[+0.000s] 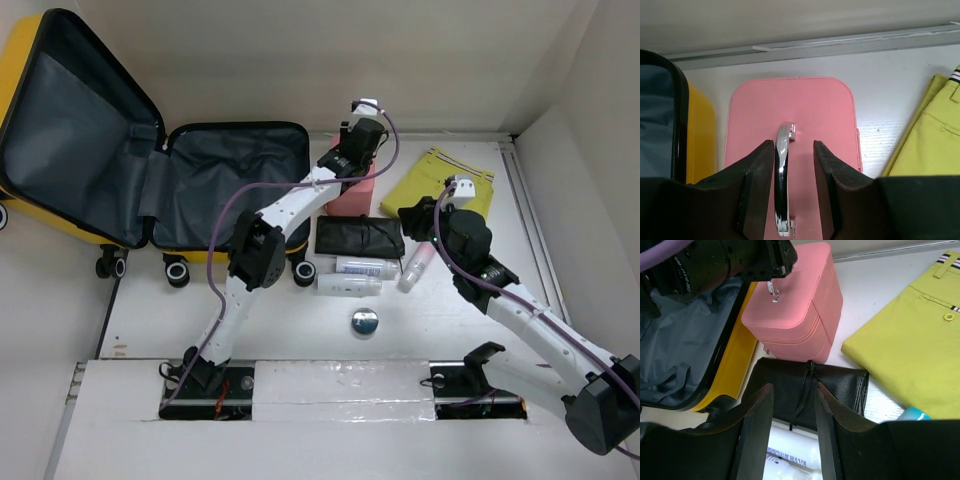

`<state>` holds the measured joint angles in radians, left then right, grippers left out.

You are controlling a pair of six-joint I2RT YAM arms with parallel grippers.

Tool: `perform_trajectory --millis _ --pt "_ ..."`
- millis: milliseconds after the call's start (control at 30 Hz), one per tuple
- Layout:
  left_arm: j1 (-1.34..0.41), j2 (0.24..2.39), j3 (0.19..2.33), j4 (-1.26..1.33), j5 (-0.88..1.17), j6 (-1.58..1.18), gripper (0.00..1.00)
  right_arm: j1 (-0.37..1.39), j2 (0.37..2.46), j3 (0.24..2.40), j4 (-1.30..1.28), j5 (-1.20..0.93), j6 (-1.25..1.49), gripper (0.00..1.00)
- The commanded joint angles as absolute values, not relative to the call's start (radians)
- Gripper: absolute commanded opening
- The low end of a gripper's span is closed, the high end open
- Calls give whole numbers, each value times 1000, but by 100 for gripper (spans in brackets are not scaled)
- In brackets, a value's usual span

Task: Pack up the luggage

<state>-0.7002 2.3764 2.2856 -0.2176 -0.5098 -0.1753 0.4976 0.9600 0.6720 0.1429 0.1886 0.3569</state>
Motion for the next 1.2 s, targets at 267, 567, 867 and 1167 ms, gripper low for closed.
perform_trajectory --millis 267,567,867,1167 --pt "-703 2350 2241 -163 -525 -192 0 492 931 693 179 176 353 44" --pt "-703 2159 2339 -41 -443 -131 0 492 931 693 179 150 344 44" --pt "-571 1915 2240 -51 -420 -104 0 492 931 693 179 123 344 44" --pt "-364 1677 1912 -61 -437 -49 0 492 901 693 179 98 344 44"
